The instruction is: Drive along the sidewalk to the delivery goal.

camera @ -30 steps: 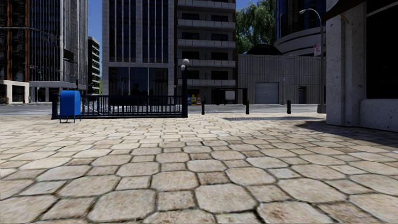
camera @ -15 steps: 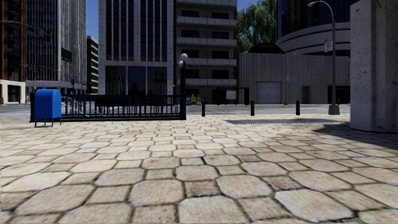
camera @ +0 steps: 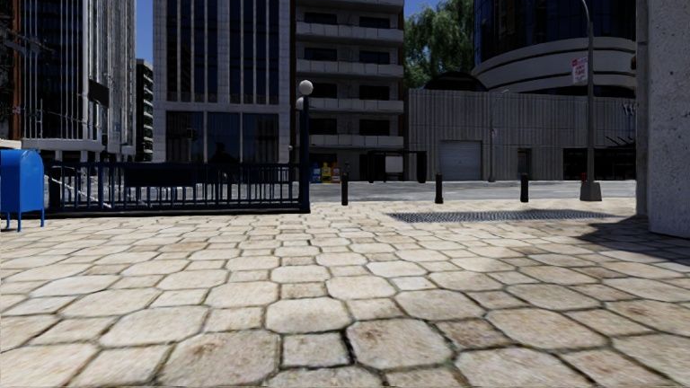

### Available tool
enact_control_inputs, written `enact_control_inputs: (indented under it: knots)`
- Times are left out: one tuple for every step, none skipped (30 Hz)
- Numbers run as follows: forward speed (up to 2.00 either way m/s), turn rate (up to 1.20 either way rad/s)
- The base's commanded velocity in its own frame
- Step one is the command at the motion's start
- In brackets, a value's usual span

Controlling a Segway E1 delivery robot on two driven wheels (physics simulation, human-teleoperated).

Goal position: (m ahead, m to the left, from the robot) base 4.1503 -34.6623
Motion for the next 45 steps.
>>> enact_control_inputs:
  knots:
    - [2.0,-0.23]
    - [2.0,-0.23]
    - [2.0,-0.23]
    - [2.0,-0.23]
    - [2.0,-0.23]
    - [2.0,-0.23]
    - [2.0,-0.23]
    - [2.0,-0.23]
    - [2.0,-0.23]
    - [2.0,-0.23]
    - [2.0,-0.23]
    - [2.0,-0.23]
    - [2.0,-0.23]
    - [2.0,-0.23]
    - [2.0,-0.23]
    - [2.0,-0.23]
    - [2.0,-0.23]
    - [2.0,-0.23]
    - [2.0,-0.23]
    - [2.0,-0.31]
    - [2.0,-0.38]
    - [2.0,-0.38]
    - [2.0,-0.4]
    - [2.0,-0.4]
    - [2.0,-0.41]
    - [2.0,-0.41]
    - [2.0,-0.41]
    - [2.0,-0.41]
    - [2.0,-0.41]
    - [2.0,-0.41]
    - [2.0,-0.41]
    - [2.0,-0.41]
    - [2.0,-0.41]
    - [2.0,-0.41]
    - [2.0,-0.41]
    - [2.0,-0.41]
    - [2.0,-0.41]
    - [2.0,-0.41]
    - [2.0,-0.41]
    - [2.0,-0.41]
    - [2.0,-0.41]
    - [2.0,-0.41]
    - [2.0,-0.41]
    - [2.0,-0.48]
    - [2.0,-0.53]
